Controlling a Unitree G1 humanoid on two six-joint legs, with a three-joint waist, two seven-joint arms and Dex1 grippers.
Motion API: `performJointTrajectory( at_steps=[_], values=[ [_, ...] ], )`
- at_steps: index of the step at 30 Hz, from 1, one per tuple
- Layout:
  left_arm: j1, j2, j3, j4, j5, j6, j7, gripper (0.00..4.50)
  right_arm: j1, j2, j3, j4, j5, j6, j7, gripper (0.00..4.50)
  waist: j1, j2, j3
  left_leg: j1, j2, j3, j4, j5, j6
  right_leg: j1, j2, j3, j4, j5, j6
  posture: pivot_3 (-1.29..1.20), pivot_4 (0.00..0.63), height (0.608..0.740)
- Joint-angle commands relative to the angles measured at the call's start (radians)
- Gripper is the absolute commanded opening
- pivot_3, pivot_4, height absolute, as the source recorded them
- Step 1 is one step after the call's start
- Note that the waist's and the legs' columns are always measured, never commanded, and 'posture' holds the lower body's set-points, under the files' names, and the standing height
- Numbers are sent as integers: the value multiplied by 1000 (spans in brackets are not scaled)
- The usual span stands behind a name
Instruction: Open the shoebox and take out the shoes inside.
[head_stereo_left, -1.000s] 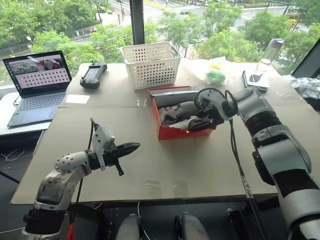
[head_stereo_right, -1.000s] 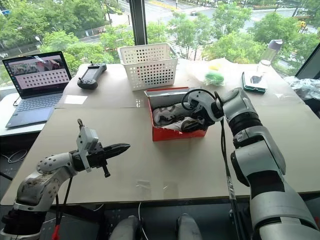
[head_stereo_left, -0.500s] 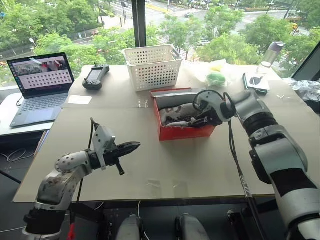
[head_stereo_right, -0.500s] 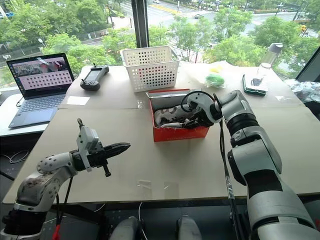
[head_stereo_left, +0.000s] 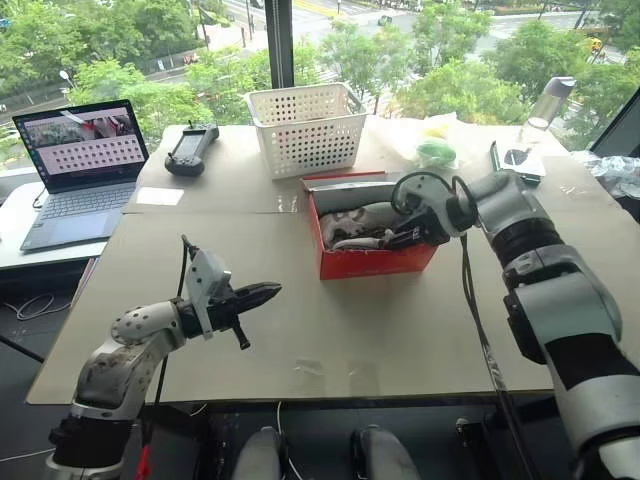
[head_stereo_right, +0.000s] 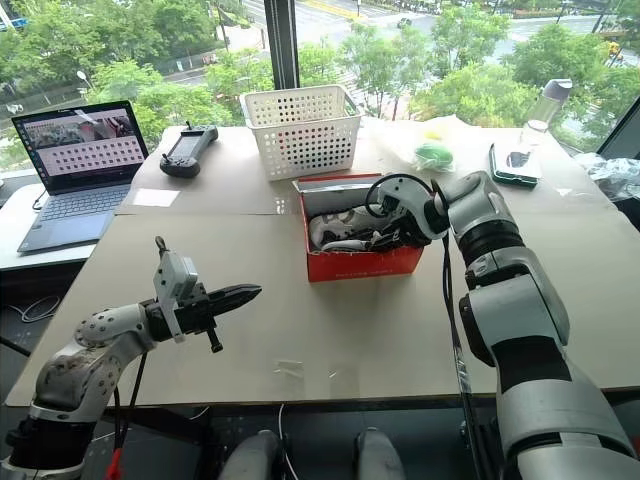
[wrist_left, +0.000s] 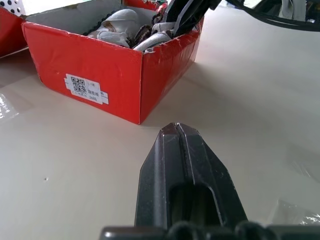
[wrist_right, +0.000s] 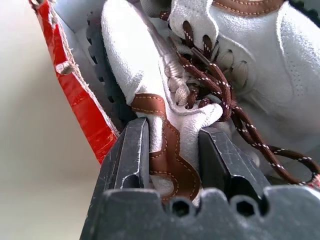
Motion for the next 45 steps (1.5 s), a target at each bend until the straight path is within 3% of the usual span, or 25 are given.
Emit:
performJointTrajectory(
  at_steps=[1, 10, 19, 25, 28, 32, 38, 44, 45],
  values=[
    [-15, -1, 6, -14, -7, -5, -2, 0, -35, -29, -42, -150, 32, 61, 33, 1631, -1, 0, 0, -3, 0, 0, 0, 0, 0, -3, 0, 0, 0, 1, -2, 0, 150, 733],
    [-24, -1, 1, -6, -5, -4, -8, 0, 40, -123, -84, -481, 77, 218, 67, 1631, 3, 1, 1, -7, 0, 2, -1, -1, -1, -6, 1, -1, -1, 1, -3, 0, 150, 733],
    [-20, 2, 4, -8, -7, -2, -12, 0, 56, -216, -211, -519, 121, 322, -94, 1631, 4, 0, 1, -7, -1, 3, 1, -1, -1, -6, 0, -1, -1, 0, -1, 0, 150, 733],
    [-23, 7, 5, -9, -7, 2, -15, 0, 142, -267, -231, -470, -39, 285, -529, 1631, 6, 0, 1, -7, 0, 4, 0, -1, -1, -6, 0, -1, -1, 1, -3, 0, 150, 733],
    [-21, 7, 2, -17, -11, 7, -15, 0, 246, -228, -244, -416, -163, 331, -927, 1631, 5, 0, 1, -7, -1, 4, 1, 0, -1, -5, -1, 0, -1, 1, -2, 0, 150, 733],
    [-19, 8, 2, -23, -13, 12, -15, 0, 367, -200, -234, -385, -251, 358, -1200, 1631, 5, 0, 1, -7, -2, 4, 1, 0, -1, -6, -1, 1, 0, 1, -2, 0, 150, 733],
    [-22, 12, 5, -20, -11, 15, -22, 0, 480, -122, -231, -308, -249, 341, -1357, 1631, -10, 0, 1, -6, -2, 4, 1, 0, -1, -5, 1, 3, 0, 0, 1, 0, 150, 733],
    [-28, 9, 5, -21, -10, 18, -21, 0, 518, -68, -268, -256, -175, 339, -1334, 1631, -24, 0, 1, -5, -2, 3, 1, 3, 1, -4, 1, 4, 0, 0, 6, 0, 150, 733],
    [-29, 8, 4, -21, -10, 18, -21, 0, 523, -58, -282, -256, -154, 343, -1324, 1881, -26, 0, 1, -4, -2, 3, 1, 3, 1, -3, 1, 5, 0, 1, 6, 0, 150, 733]
  ],
)
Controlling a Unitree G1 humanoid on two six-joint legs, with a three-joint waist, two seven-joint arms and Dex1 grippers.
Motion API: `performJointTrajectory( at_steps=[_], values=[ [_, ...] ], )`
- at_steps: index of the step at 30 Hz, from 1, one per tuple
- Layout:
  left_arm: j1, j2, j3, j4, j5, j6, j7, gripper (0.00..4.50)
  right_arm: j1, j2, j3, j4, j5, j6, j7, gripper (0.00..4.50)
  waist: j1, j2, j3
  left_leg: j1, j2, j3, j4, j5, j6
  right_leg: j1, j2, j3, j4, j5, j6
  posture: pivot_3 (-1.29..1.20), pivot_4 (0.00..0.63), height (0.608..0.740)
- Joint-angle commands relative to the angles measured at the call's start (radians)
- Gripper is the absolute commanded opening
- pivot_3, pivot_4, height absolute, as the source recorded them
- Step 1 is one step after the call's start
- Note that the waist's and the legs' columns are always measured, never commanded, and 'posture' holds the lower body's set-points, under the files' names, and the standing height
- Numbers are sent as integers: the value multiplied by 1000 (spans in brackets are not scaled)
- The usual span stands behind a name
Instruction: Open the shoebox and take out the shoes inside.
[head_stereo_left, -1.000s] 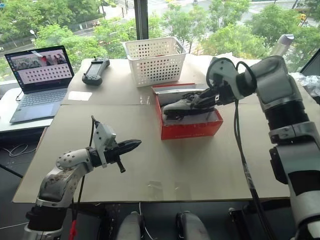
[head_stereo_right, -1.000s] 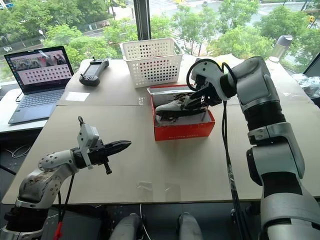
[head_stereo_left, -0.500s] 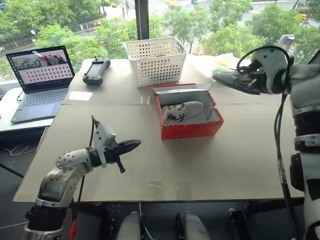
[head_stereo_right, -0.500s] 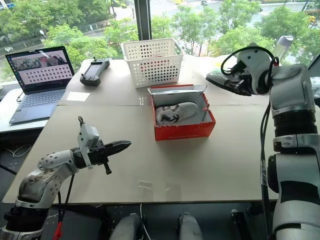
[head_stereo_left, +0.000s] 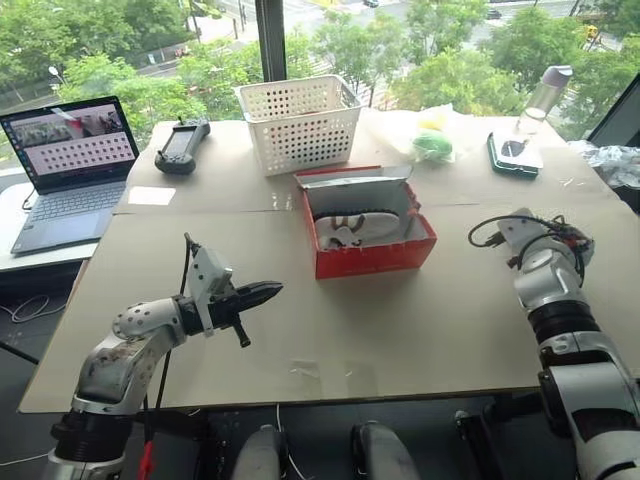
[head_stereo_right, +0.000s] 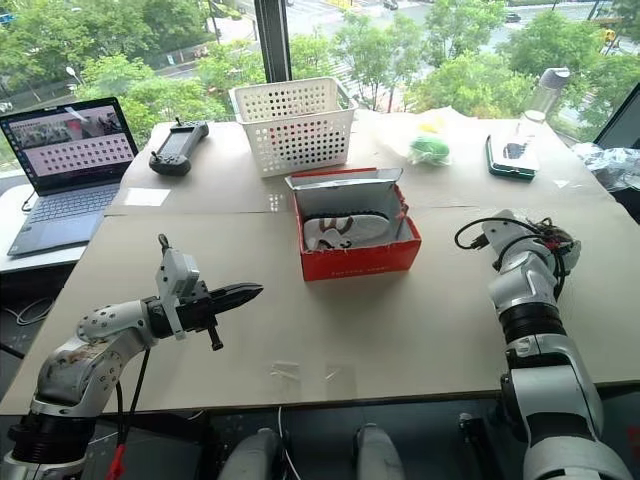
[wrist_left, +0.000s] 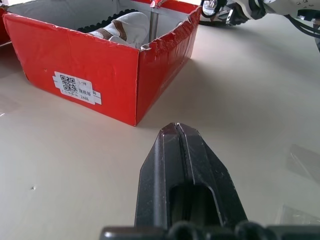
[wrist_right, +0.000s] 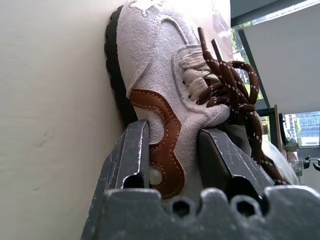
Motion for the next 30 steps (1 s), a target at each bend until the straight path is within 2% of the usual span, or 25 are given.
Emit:
performJointTrajectory(
  at_steps=[1, 4, 8, 11, 18, 21, 26, 30],
  values=[
    [-14, 7, 7, -31, -10, -2, -3, 0, 12, 20, -52, -4, 62, -8, 28, 2144, -3, 0, 0, 2, 0, 0, 0, 0, 0, 2, 0, 0, 0, 0, 0, 0, 150, 733],
    [-15, 5, 5, -30, -9, -2, -2, 0, 29, 59, -119, -27, 150, 21, 82, 3040, -5, -1, 0, 5, 0, -1, 1, 0, 0, 7, 0, -1, -1, -1, -1, 0, 150, 733],
    [-17, 3, 3, -30, -9, -1, -2, 0, 27, 57, -141, -33, 164, 38, 90, 4418, -8, -3, 0, 16, 1, -3, 0, 0, 0, 17, 1, -1, -2, -3, -6, 0, 150, 733],
    [-19, 3, 1, -29, -10, 0, -4, 0, 29, 42, -150, -79, 172, 78, 113, 4467, -10, -3, -1, 18, 2, -5, 0, 0, 0, 18, 0, 0, -2, -3, -6, 0, 150, 733],
    [-24, 4, 0, -25, -9, 0, -4, 0, 67, -91, -131, -468, 196, 307, 302, 4467, -1, -2, 0, 13, 1, -6, -2, 0, 0, 13, 0, 0, -2, -4, -6, 0, 150, 733],
    [-23, 3, -1, -26, -9, 0, -3, 0, 73, -144, -110, -571, 211, 362, 379, 4467, 1, -1, 1, 12, 1, -5, -2, 0, 0, 12, 0, 1, -2, -4, -6, 0, 150, 733],
    [-19, -7, -5, -33, -6, -1, 9, 0, -22, -287, -51, -806, 302, 436, 627, 4467, 3, 0, 2, 11, 1, -5, -2, 0, 0, 10, -1, 1, -3, -4, -6, 0, 150, 733],
    [-16, -15, -9, -40, -5, 0, 19, 0, -164, -251, -2, -779, 398, 316, 790, 4467, -1, 0, 2, 12, 2, -5, -2, -1, 0, 10, 0, 0, -3, -4, -6, 0, 150, 733]
  ],
)
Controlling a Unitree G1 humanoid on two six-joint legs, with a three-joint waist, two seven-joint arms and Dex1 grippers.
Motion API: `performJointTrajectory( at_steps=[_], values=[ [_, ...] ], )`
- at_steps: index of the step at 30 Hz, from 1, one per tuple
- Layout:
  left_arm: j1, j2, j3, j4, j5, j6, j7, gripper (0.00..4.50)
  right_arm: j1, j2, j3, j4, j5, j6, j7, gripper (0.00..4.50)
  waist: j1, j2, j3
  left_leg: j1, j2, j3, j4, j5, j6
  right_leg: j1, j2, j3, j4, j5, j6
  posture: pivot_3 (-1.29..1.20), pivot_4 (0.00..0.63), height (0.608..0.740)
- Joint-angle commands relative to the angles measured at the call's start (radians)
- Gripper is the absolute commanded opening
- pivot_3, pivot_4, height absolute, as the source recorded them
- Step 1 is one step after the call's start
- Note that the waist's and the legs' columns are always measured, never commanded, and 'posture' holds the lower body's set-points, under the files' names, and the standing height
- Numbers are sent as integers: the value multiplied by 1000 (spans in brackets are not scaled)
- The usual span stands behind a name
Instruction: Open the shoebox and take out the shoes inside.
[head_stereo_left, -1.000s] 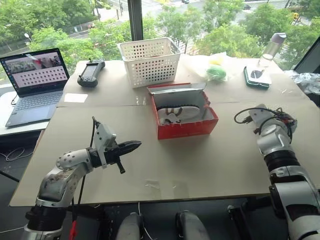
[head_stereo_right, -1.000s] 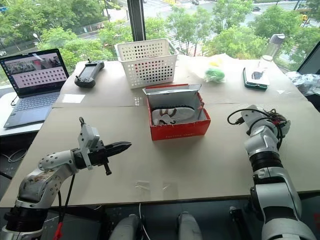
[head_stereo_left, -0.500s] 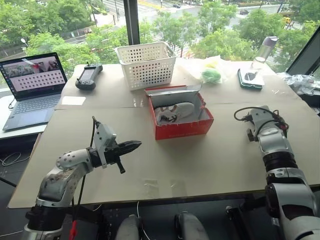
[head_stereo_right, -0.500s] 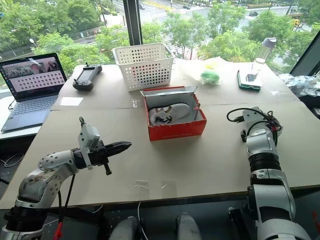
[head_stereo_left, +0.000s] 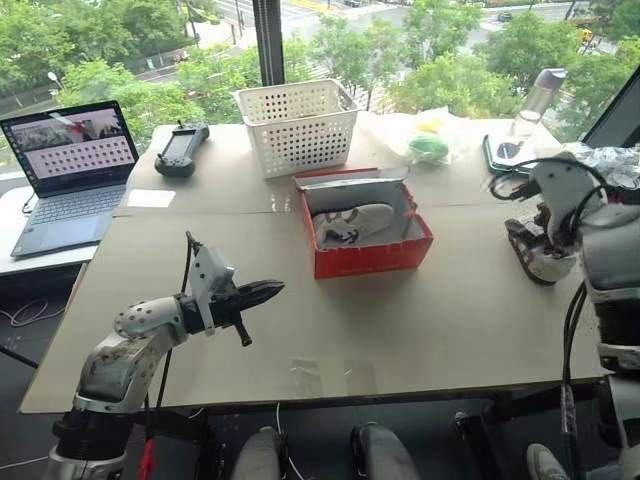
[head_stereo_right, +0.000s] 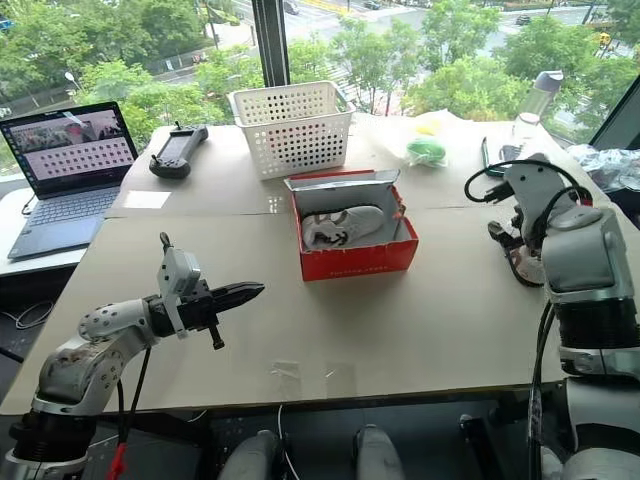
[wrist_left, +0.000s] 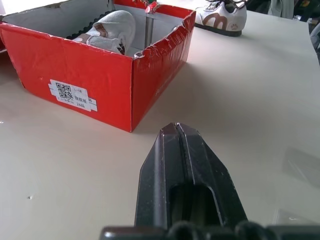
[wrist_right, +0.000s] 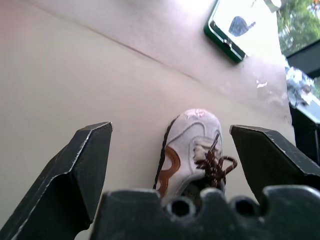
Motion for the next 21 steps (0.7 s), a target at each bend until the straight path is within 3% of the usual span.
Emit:
performJointTrajectory(
  at_steps=[1, 6, 10, 16, 21],
  values=[
    [-6, -6, 0, -40, -6, -3, 10, 0, -139, 53, 64, 38, 89, -159, 173, 4467, -4, 0, 0, 0, 0, 0, 0, 0, 0, 0, 0, 0, 0, 0, 0, 0, 150, 733],
    [1, -8, 2, -51, -11, -3, 17, 0, -252, 169, 174, 285, 116, -380, 373, 4467, 1, 0, 0, 0, 0, 1, 0, 0, 0, 1, 0, -1, 0, 0, 0, 0, 150, 733],
    [14, -2, 18, -60, -18, -1, 20, 0, -346, 278, 265, 627, 54, -601, 480, 4467, 10, 0, 0, -5, -1, 4, 0, 0, 0, -2, -1, -2, -1, 0, 0, 0, 150, 733],
    [36, 5, 32, -89, -29, 11, 28, 0, -477, 361, 319, 1018, -56, -844, 484, 4467, 21, 0, 0, -15, -2, 5, 1, 1, 1, -12, 0, -3, 0, 8, -1, 0, 150, 733],
    [51, 8, 52, -111, -43, 18, 37, 0, -543, 415, 305, 1179, -107, -935, 431, 4467, 18, 0, 0, -15, -1, 5, 0, 0, 0, -12, 0, -3, 1, 8, -1, 0, 150, 733]
  ],
)
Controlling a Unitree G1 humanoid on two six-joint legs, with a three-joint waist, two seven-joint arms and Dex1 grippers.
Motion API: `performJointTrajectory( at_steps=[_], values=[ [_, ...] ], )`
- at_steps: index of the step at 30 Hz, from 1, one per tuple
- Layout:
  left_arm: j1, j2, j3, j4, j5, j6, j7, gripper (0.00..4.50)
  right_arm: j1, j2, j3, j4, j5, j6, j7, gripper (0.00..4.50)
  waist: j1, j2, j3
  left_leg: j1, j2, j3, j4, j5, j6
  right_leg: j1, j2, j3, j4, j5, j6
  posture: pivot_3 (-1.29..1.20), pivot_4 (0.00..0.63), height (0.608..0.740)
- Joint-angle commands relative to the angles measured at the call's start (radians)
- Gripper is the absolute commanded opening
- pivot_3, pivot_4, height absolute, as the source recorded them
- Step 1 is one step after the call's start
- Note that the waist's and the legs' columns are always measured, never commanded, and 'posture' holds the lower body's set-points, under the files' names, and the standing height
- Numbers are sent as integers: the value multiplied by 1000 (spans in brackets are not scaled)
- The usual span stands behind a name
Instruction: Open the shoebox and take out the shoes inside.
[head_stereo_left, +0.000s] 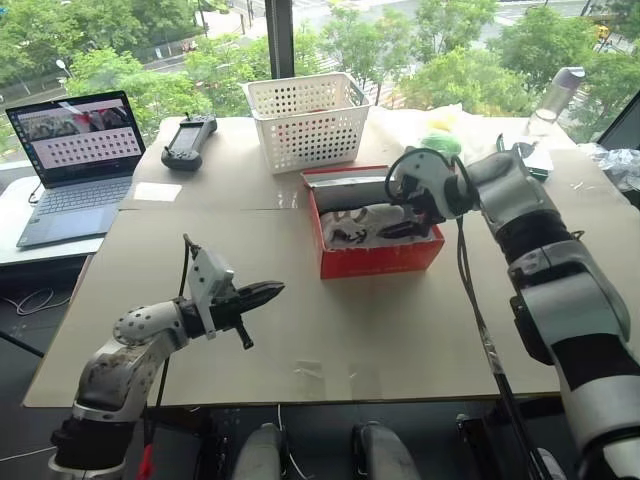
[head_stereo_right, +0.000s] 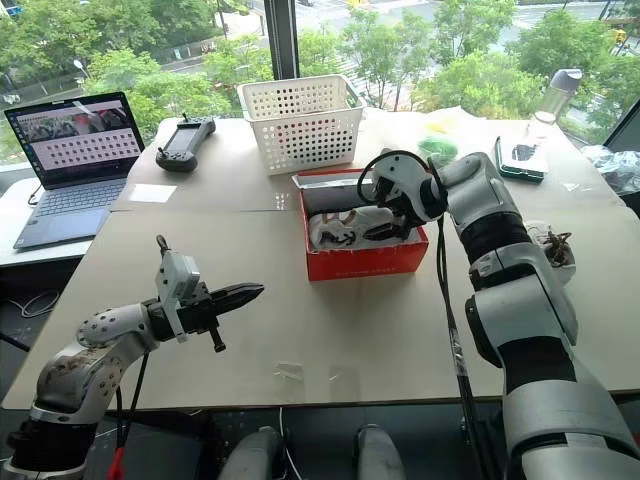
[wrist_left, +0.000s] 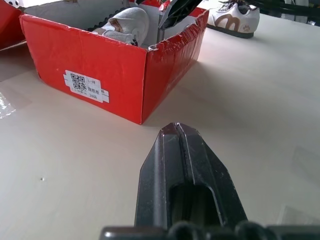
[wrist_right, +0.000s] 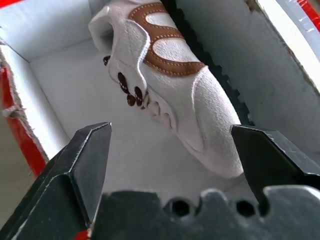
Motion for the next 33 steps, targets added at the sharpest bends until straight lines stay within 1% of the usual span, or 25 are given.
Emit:
performJointTrajectory(
  at_steps=[1, 6, 11, 14, 18, 21, 25, 28, 29, 33],
  values=[
    [6, 8, 41, -53, -35, 1, 6, 0, -62, 15, -31, 74, -28, -74, -41, 4467, 0, 0, 0, 0, 0, 0, 0, 0, 0, 0, 0, 0, 1, 0, 0, 0, 150, 733],
    [22, 15, 66, -58, -42, -8, 10, 0, -103, 21, -59, 95, -32, -99, -17, 4467, -1, 0, 0, 1, 0, 0, 0, 1, -1, 0, 0, 0, 2, 0, 0, 0, 150, 733],
    [29, 8, 82, -64, -57, -23, 0, 0, -106, 42, -65, 141, -70, -111, -97, 4467, -1, 0, 0, 1, 0, 0, 0, 0, -1, 0, 0, 0, 3, 0, -1, 0, 150, 733],
    [32, 8, 87, -61, -53, -30, -5, 0, -109, 52, -72, 161, -81, -112, -116, 4467, -1, 0, 0, 1, 0, 0, 0, 1, -1, 0, 0, 0, 3, 0, -1, 0, 150, 733],
    [35, 11, 96, -71, -54, -27, -1, 0, -53, 69, -59, 193, -117, -117, -174, 4467, -1, 0, 0, 1, 0, 0, 0, 1, -1, 0, 0, 0, 3, 0, -1, 0, 150, 733],
    [36, 12, 96, -72, -52, -29, 2, 0, -35, 74, -77, 204, -121, -101, -216, 4467, -1, 0, 0, 1, 0, 0, 0, 1, -1, 1, 0, 0, 3, 0, -1, 0, 150, 733],
    [39, 9, 96, -81, -52, -30, 8, 0, -12, 85, -107, 211, -116, -86, -234, 4467, -11, 0, 0, 3, 0, 0, 1, 1, -1, 1, 0, 0, 4, 0, -1, 0, 150, 733],
    [34, 4, 102, -80, -55, -35, 14, 0, 0, 89, -120, 211, -121, -83, -249, 3768, -20, 0, 0, 4, 0, 0, 1, 1, -1, 2, 0, 0, 4, 0, 0, 0, 150, 733],
    [33, 0, 106, -79, -56, -41, 16, 0, 1, 90, -128, 210, -119, -79, -255, 3391, -24, 0, 0, 5, 0, 0, 1, 1, -1, 3, 0, 0, 4, 0, 0, 0, 150, 733],
    [29, -5, 106, -73, -52, -49, 18, 0, 4, 96, -151, 209, -116, -73, -271, 2124, -28, 0, 0, 6, 1, 0, 1, 1, -1, 3, 1, 1, 4, -1, 1, 0, 150, 733]
  ],
)
